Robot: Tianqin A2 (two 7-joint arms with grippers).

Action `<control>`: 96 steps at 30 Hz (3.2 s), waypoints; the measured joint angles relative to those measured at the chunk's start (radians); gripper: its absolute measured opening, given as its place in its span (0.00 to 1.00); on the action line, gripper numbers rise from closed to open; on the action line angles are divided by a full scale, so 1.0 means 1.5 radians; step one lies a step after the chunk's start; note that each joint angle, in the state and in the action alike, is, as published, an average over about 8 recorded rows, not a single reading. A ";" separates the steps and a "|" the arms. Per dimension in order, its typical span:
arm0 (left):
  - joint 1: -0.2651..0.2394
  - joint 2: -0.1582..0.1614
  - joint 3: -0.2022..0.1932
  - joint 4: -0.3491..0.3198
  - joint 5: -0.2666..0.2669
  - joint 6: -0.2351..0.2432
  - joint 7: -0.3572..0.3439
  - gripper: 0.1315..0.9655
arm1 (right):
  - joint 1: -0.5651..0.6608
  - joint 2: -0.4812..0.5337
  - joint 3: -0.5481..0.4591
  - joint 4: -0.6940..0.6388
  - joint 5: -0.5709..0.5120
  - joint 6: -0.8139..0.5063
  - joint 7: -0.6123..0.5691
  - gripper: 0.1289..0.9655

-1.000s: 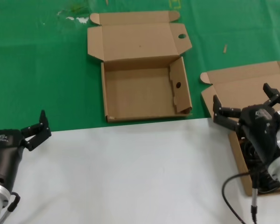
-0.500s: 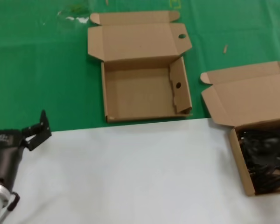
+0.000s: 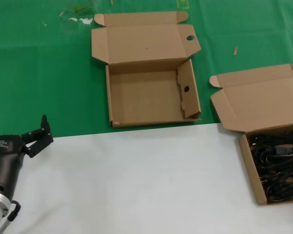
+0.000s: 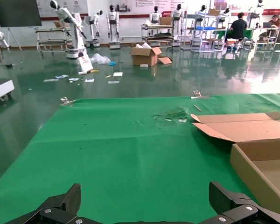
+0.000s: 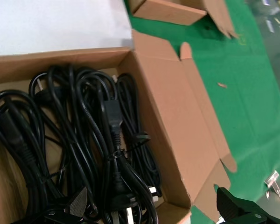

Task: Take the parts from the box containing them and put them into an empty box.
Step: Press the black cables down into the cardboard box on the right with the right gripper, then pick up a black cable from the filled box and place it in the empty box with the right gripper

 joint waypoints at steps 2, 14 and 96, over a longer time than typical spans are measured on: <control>0.000 0.000 0.000 0.000 0.000 0.000 0.000 1.00 | 0.025 0.001 -0.018 -0.013 -0.019 -0.010 -0.007 1.00; 0.000 0.000 0.000 0.000 0.000 0.000 0.000 1.00 | 0.154 -0.053 -0.115 -0.057 -0.109 -0.041 0.014 1.00; 0.000 0.000 0.000 0.000 0.000 0.000 0.000 1.00 | 0.175 -0.080 -0.096 0.132 -0.200 -0.054 0.127 0.11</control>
